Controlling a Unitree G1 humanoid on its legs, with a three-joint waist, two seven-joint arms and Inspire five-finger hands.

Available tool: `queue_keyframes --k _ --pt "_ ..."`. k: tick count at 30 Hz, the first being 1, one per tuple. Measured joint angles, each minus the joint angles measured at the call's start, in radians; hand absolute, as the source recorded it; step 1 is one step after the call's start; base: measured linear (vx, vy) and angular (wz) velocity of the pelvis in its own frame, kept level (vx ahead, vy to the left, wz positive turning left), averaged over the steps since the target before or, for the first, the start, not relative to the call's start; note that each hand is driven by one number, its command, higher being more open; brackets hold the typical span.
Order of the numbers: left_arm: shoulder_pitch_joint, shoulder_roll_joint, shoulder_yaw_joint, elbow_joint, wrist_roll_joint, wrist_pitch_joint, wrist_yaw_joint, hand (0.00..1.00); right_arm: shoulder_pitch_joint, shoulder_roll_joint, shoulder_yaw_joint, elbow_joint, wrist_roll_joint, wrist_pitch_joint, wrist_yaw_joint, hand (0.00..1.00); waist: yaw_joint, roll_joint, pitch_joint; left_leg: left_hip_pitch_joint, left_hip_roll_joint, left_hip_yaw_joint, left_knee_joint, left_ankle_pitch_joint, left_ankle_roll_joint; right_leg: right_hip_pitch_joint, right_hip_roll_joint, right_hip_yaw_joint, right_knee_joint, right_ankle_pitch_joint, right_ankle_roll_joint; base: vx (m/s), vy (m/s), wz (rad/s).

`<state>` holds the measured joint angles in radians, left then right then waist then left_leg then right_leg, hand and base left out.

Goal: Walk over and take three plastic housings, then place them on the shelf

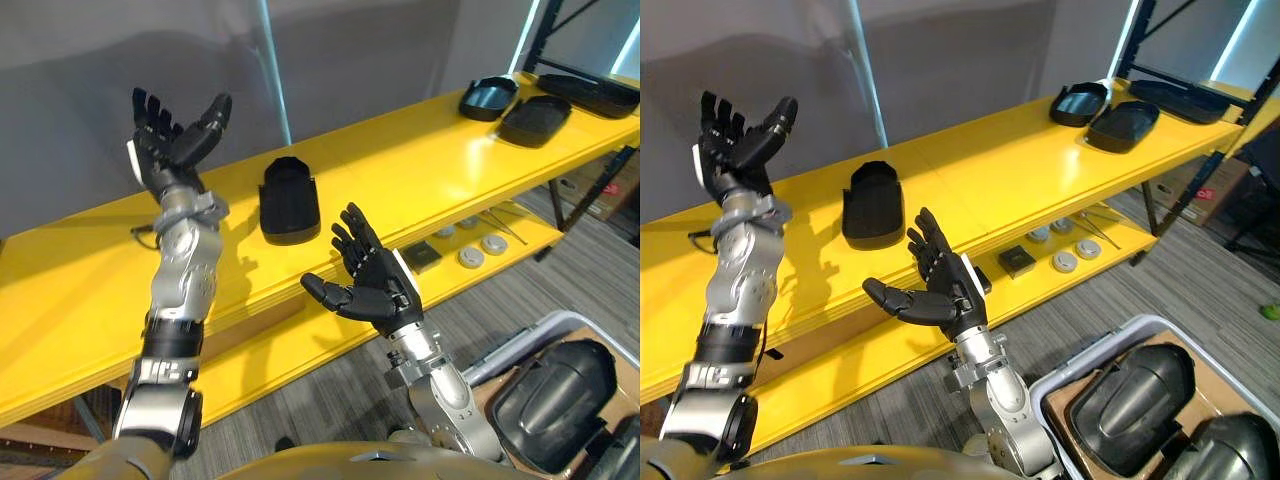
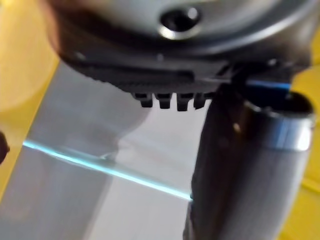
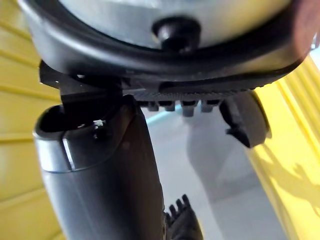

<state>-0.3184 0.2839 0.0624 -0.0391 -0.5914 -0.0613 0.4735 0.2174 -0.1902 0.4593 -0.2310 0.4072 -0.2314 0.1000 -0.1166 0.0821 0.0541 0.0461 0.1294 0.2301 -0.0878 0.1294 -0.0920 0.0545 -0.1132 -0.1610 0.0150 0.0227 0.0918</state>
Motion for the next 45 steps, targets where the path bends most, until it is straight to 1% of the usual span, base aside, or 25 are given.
queue_keyframes --k 2,3,4,6,7,9,12,13,16,19,21,22,23,24,25,26,27,28,29,32,34,35,38,40,45 --pt "0.132 -0.015 -0.007 -0.081 0.014 -0.01 -0.035 1.0 -0.036 0.0 0.003 0.001 -0.011 0.001 0.0 1.0 0.027 -0.003 -0.001 -0.006 -0.002 -0.023 0.003 0.007 -0.004 0.003 -0.001 -0.022 0.0 0.0 -0.001 0.03 -0.013 0.37" --pt "0.216 -0.038 -0.01 -0.11 0.006 -0.019 -0.076 1.0 -0.065 -0.001 0.001 0.002 -0.011 0.001 0.0 1.0 0.045 -0.004 -0.002 -0.007 -0.006 -0.042 0.003 0.008 -0.004 0.014 -0.004 -0.042 -0.001 -0.001 0.0 0.01 -0.014 0.41" --pt "0.26 -0.054 -0.011 -0.123 0.002 -0.023 -0.098 1.0 -0.085 -0.002 -0.001 0.006 -0.01 0.001 0.002 1.0 0.056 -0.005 -0.002 -0.007 -0.009 -0.054 0.003 0.009 -0.003 0.02 -0.006 -0.054 -0.001 -0.001 0.0 0.02 -0.008 0.51" --pt "0.402 -0.104 -0.014 -0.152 0.001 -0.025 -0.197 1.0 -0.18 -0.003 -0.016 0.059 -0.009 0.001 0.025 1.0 0.091 -0.01 -0.004 -0.009 -0.02 -0.094 0.004 0.012 -0.003 0.04 -0.014 -0.089 0.0 -0.013 -0.001 0.01 0.003 0.51" --pt "0.432 -0.112 -0.014 -0.161 0.0 -0.025 -0.222 1.0 -0.205 -0.003 -0.017 0.077 -0.009 0.002 0.025 1.0 0.099 -0.012 -0.005 -0.013 -0.022 -0.105 0.004 0.014 -0.002 0.042 -0.015 -0.097 -0.001 -0.018 -0.001 0.0 0.006 0.5" --pt "0.495 -0.135 -0.016 -0.17 0.0 -0.026 -0.304 1.0 -0.278 -0.002 -0.017 0.142 -0.025 0.013 0.008 1.0 0.132 -0.016 -0.004 -0.027 -0.033 -0.151 0.004 0.023 0.0 0.058 -0.024 -0.14 -0.002 -0.024 0.003 -0.01 0.006 0.55" --pt "0.54 -0.147 -0.011 -0.206 -0.009 -0.027 -0.352 1.0 -0.322 0.014 -0.003 0.209 -0.049 0.032 -0.008 1.0 0.156 -0.018 -0.003 -0.028 -0.041 -0.174 0.003 0.025 0.0 0.071 -0.028 -0.163 -0.001 -0.029 0.005 -0.01 0.001 0.29" --pt "0.561 -0.157 -0.011 -0.237 -0.025 -0.031 -0.38 1.0 -0.329 0.023 0.004 0.23 -0.05 0.043 -0.025 1.0 0.172 -0.019 -0.002 -0.031 -0.045 -0.183 0.003 0.025 -0.001 0.072 -0.03 -0.166 -0.001 -0.029 0.005 -0.01 0.001 0.2" --pt "0.612 -0.172 -0.014 -0.285 -0.033 -0.062 -0.455 1.0 -0.364 0.054 0.025 0.285 -0.088 0.088 -0.081 1.0 0.187 -0.019 0.001 -0.038 -0.049 -0.204 0.003 0.028 0.001 0.076 -0.033 -0.19 -0.001 -0.029 0.005 -0.01 -0.01 0.17" --pt "0.631 -0.179 -0.015 -0.287 -0.042 -0.072 -0.503 1.0 -0.392 0.069 0.045 0.322 -0.105 0.113 -0.134 1.0 0.197 -0.017 0.015 -0.038 -0.048 -0.218 0.003 0.031 0.004 0.084 -0.033 -0.199 -0.001 -0.031 0.006 -0.02 -0.015 0.13" --pt "0.637 -0.193 -0.024 -0.287 -0.044 -0.075 -0.516 1.0 -0.434 0.087 0.045 0.356 -0.131 0.116 -0.174 1.0 0.2 -0.013 0.043 -0.047 -0.047 -0.231 0.005 0.034 0.001 0.072 -0.034 -0.203 0.013 -0.034 0.003 -0.06 -0.014 0.1" --pt "0.635 -0.196 -0.037 -0.287 -0.051 -0.09 -0.52 1.0 -0.47 0.092 0.045 0.372 -0.14 0.117 -0.198 1.0 0.2 -0.009 0.06 -0.076 -0.046 -0.24 0.026 0.034 0.001 0.043 -0.037 -0.203 0.041 -0.043 0.002 -0.12 -0.007 0.08" --pt "0.624 -0.198 -0.06 -0.287 -0.07 -0.116 -0.527 1.0 -0.527 0.099 0.034 0.39 -0.168 0.117 -0.225 1.0 0.201 -0.003 0.097 -0.116 -0.044 -0.245 0.056 0.033 -0.001 -0.004 -0.042 -0.201 0.091 -0.056 -0.001 -0.17 -0.002 0.08" --pt "0.598 -0.202 -0.079 -0.287 -0.075 -0.135 -0.529 1.0 -0.589 0.113 0.01 0.4 -0.189 0.117 -0.247 1.0 0.204 0.005 0.154 -0.151 -0.043 -0.25 0.083 0.032 -0.002 -0.05 -0.051 -0.197 0.145 -0.07 -0.008 -0.16 0.007 0.03" --pt "0.581 -0.206 -0.088 -0.287 -0.076 -0.142 -0.529 1.0 -0.618 0.123 -0.007 0.404 -0.206 0.116 -0.255 1.0 0.207 0.008 0.181 -0.164 -0.044 -0.254 0.092 0.031 -0.004 -0.073 -0.056 -0.195 0.172 -0.077 -0.008 -0.18 0.01 -0.04" --pt "0.552 -0.211 -0.106 -0.287 -0.084 -0.157 -0.528 1.0 -0.663 0.142 -0.034 0.408 -0.216 0.116 -0.268 1.0 0.217 0.01 0.225 -0.189 -0.048 -0.263 0.102 0.029 -0.012 -0.117 -0.067 -0.186 0.221 -0.089 -0.012 -0.16 -0.007 -0.11" --pt "0.531 -0.215 -0.125 -0.287 -0.084 -0.17 -0.527 1.0 -0.688 0.164 -0.05 0.408 -0.243 0.116 -0.279 1.0 0.226 0.008 0.252 -0.21 -0.049 -0.265 0.102 0.03 -0.014 -0.156 -0.077 -0.175 0.257 -0.099 -0.015 -0.15 -0.026 -0.11" --pt "0.525 -0.219 -0.132 -0.287 -0.084 -0.179 -0.527 1.0 -0.696 0.172 -0.053 0.408 -0.245 0.116 -0.284 1.0 0.226 0.007 0.264 -0.217 -0.051 -0.264 0.102 0.031 -0.016 -0.17 -0.08 -0.17 0.272 -0.102 -0.015 -0.09 -0.032 -0.15" --pt "0.518 -0.233 -0.136 -0.292 -0.083 -0.183 -0.524 1.0 -0.705 0.19 -0.053 0.407 -0.246 0.116 -0.288 1.0 0.228 0.005 0.292 -0.221 -0.054 -0.261 0.104 0.032 -0.017 -0.19 -0.087 -0.161 0.299 -0.111 -0.018 -0.06 -0.028 -0.09" --pt "0.52 -0.256 -0.15 -0.325 -0.082 -0.183 -0.498 1.0 -0.697 0.206 -0.016 0.387 -0.284 0.116 -0.333 1.0 0.224 -0.001 0.309 -0.252 -0.055 -0.253 0.136 0.031 -0.016 -0.232 -0.1 -0.153 0.355 -0.14 -0.019 -0.01 -0.013 -0.03" --pt "0.521 -0.269 -0.148 -0.329 -0.081 -0.192 -0.494 1.0 -0.696 0.21 0.003 0.351 -0.285 0.116 -0.363 1.0 0.231 -0.002 0.311 -0.253 -0.054 -0.238 0.143 0.03 -0.015 -0.247 -0.106 -0.145 0.384 -0.158 -0.02 0.03 -0.044 -0.09" --pt "0.524 -0.281 -0.147 -0.329 -0.082 -0.202 -0.489 1.0 -0.693 0.224 0.004 0.315 -0.285 0.115 -0.377 1.0 0.234 -0.002 0.311 -0.254 -0.055 -0.23 0.153 0.023 -0.019 -0.255 -0.111 -0.139 0.402 -0.169 -0.019 0.03 -0.044 -0.11" --pt "0.524 -0.296 -0.145 -0.329 -0.082 -0.224 -0.483 1.0 -0.692 0.262 0.002 0.223 -0.286 0.103 -0.401 1.0 0.236 -0.002 0.311 -0.257 -0.053 -0.212 0.19 -0.003 -0.015 -0.263 -0.117 -0.126 0.434 -0.187 -0.021 0.05 -0.046 -0.11" --pt "0.524 -0.307 -0.144 -0.329 -0.082 -0.225 -0.482 1.0 -0.692 0.271 0.003 0.186 -0.323 0.096 -0.423 1.0 0.236 -0.002 0.311 -0.257 -0.053 -0.205 0.206 -0.017 -0.013 -0.265 -0.12 -0.119 0.448 -0.199 -0.022 0.04 -0.032 -0.11" --pt "0.526 -0.327 -0.147 -0.329 -0.082 -0.226 -0.475 1.0 -0.663 0.272 0.001 0.169 -0.326 0.098 -0.482 1.0 0.224 -0.002 0.311 -0.25 -0.053 -0.176 0.227 -0.044 -0.009 -0.268 -0.126 -0.099 0.462 -0.212 -0.019 0.03 -0.012 -0.12"
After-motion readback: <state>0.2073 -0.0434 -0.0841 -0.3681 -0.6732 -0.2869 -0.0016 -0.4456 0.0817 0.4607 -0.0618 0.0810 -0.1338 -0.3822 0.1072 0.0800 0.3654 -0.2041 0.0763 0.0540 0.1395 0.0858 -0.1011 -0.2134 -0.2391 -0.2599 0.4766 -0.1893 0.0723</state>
